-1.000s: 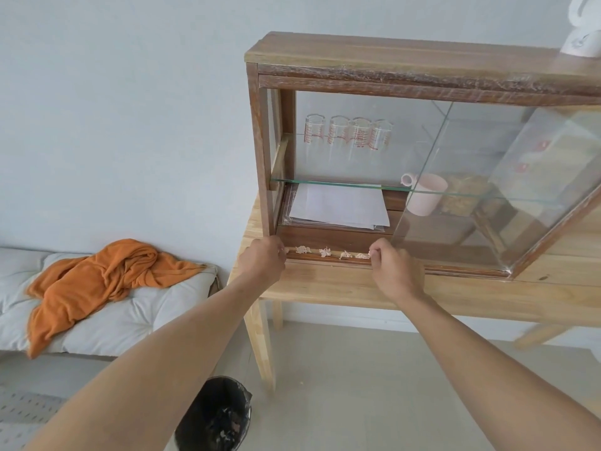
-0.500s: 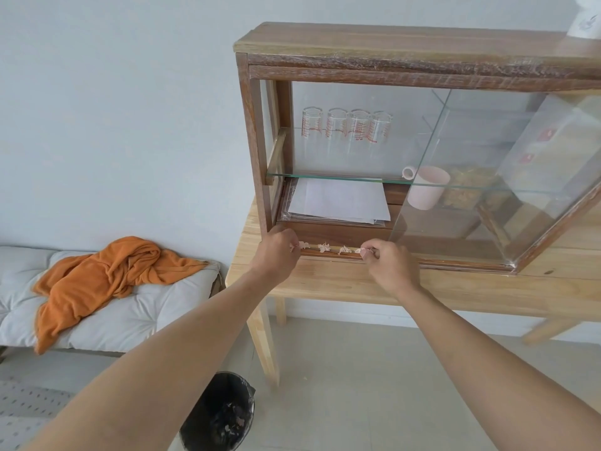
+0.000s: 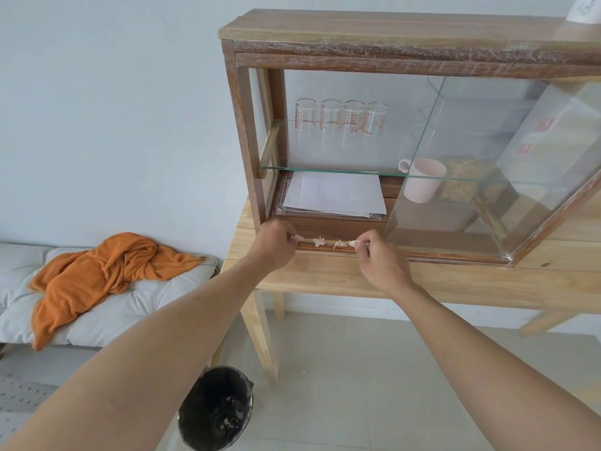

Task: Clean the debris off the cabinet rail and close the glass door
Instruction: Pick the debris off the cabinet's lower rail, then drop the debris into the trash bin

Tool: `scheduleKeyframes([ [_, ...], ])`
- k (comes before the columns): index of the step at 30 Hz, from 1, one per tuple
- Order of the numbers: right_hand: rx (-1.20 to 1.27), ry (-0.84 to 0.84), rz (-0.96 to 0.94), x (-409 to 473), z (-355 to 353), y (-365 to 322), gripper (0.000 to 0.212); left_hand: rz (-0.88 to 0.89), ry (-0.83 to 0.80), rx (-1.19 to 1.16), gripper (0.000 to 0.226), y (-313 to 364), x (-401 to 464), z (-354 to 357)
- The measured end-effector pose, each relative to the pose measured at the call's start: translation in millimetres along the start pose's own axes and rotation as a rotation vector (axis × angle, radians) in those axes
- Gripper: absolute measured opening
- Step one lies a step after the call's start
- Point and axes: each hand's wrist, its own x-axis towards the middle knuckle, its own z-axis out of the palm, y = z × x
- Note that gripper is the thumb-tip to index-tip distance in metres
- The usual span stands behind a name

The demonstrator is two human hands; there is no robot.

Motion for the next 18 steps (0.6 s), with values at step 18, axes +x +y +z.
scheduleKeyframes([
  [18,0.202,-0.294,-0.228,-106.0,94.6,-125.4,0.025,-0.158,0.111,-0.113,0.007,-94.3,-155.6,-38.1],
])
